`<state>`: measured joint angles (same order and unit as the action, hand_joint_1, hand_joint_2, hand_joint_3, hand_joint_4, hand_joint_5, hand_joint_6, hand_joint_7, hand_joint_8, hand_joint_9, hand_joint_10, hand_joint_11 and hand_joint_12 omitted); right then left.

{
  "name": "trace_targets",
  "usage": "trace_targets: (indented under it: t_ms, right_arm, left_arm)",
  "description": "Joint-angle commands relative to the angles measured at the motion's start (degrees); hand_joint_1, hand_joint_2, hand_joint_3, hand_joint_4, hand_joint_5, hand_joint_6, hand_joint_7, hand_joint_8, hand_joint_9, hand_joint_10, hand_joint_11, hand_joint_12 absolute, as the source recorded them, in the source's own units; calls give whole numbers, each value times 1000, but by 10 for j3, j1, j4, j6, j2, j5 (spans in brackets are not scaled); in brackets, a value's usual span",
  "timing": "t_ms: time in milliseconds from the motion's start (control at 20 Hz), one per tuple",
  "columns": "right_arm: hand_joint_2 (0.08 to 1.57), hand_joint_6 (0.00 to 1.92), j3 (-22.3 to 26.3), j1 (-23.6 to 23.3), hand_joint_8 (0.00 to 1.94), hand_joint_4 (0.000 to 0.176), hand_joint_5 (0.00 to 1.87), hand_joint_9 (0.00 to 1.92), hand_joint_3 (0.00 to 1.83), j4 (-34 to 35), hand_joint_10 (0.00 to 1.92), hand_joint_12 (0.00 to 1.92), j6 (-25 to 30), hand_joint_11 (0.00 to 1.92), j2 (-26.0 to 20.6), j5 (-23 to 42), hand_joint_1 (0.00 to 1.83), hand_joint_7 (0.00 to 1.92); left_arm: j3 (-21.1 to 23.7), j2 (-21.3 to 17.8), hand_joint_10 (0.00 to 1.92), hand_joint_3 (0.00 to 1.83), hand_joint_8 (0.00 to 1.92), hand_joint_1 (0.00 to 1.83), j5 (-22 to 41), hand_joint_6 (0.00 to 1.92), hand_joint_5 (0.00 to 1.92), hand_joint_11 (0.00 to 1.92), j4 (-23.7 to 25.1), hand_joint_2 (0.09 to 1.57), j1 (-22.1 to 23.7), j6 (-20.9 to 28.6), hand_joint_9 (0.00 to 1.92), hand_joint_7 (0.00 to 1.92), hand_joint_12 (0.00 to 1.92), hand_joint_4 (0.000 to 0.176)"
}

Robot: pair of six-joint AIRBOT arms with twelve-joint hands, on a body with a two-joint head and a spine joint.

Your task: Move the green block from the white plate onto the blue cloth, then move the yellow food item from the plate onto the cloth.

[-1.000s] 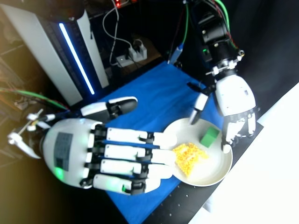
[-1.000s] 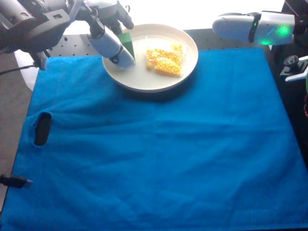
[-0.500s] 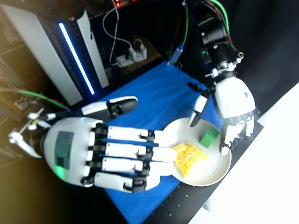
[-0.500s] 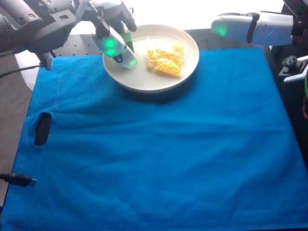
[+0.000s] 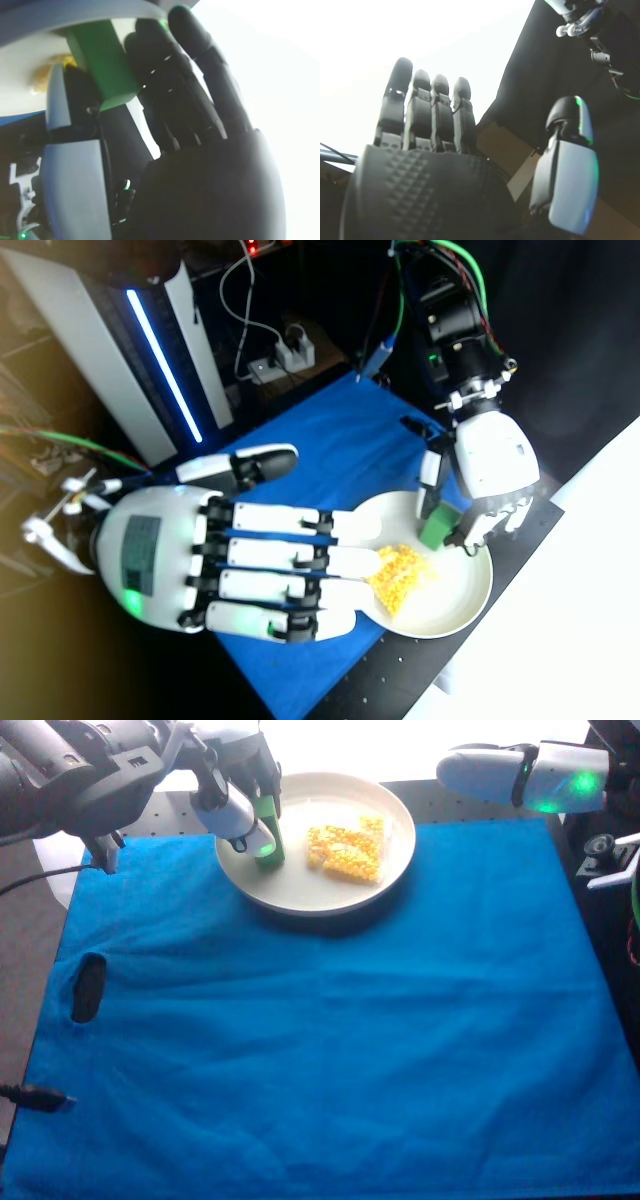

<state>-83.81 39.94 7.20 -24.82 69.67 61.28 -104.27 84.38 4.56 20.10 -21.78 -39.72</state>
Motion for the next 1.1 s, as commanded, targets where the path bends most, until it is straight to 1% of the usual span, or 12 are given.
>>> trace_targets:
  t_ms: [0,150,250,400,450,550,650,750,800,900,950,1050]
  right_arm:
    - [858,0,0,-10,5,0,374,283,2,8,10,980,4,0,1,70,581,302]
    - [840,3,0,-10,6,0,390,295,0,8,9,1016,4,0,2,70,575,325]
    - [816,4,0,-10,2,5,410,283,0,8,2,997,4,0,2,70,617,329]
    - [826,0,0,-10,1,1,401,266,1,8,0,1008,4,0,3,70,610,308]
    - [802,0,0,-10,0,4,398,262,0,8,0,1000,4,0,3,70,615,306]
    - [868,2,0,-10,5,3,407,296,6,8,6,1013,4,0,3,70,629,353]
    - [844,0,0,-10,1,6,393,278,0,8,1,981,4,0,3,70,603,336]
    - [816,2,0,-10,1,5,402,268,0,8,0,945,4,0,3,69,614,335]
    - [843,0,1,-10,0,0,370,275,3,8,4,972,4,0,3,69,648,308]
    - [854,1,1,-10,3,0,372,294,3,8,8,1003,4,0,3,69,643,321]
    - [870,1,1,-10,4,0,372,311,6,8,10,937,4,0,3,69,621,333]
    - [900,4,2,-10,5,0,395,320,6,8,7,805,4,0,3,69,576,357]
  left_arm:
    - [1,-4,442,0,874,1282,61,549,1123,919,-4,1047,9,0,1271,1171,1281,0]
    - [15,-20,363,0,862,1255,70,696,1071,876,-4,1063,26,0,1194,1136,1191,0]
    - [41,-41,339,1,1249,1227,84,752,1080,645,-2,1127,40,0,1015,846,1368,0]
    - [90,-83,633,0,1184,1215,104,780,1071,594,14,1120,57,0,872,887,1480,0]
    - [106,-97,698,0,1025,1233,110,772,1039,809,23,1094,62,0,1039,1027,1498,0]
    - [140,-127,984,0,310,1124,124,931,1004,571,40,1103,69,0,791,1007,1658,0]
    - [175,-156,980,0,272,1097,142,923,1012,380,61,1097,72,0,652,951,1697,0]
    - [205,-179,993,0,241,1041,157,928,1009,217,81,1098,71,0,476,866,1540,131]
    - [223,-192,1461,1,865,1139,163,920,1009,674,99,1102,71,0,757,871,1579,0]
    - [254,-213,1432,2,950,1147,169,950,989,740,133,1111,71,0,769,828,1557,0]
    - [268,-225,1254,2,1282,1201,173,880,962,707,145,1151,71,0,734,840,1493,0]
    - [300,-253,1003,0,682,1099,188,1071,915,503,163,1148,70,0,649,762,1338,0]
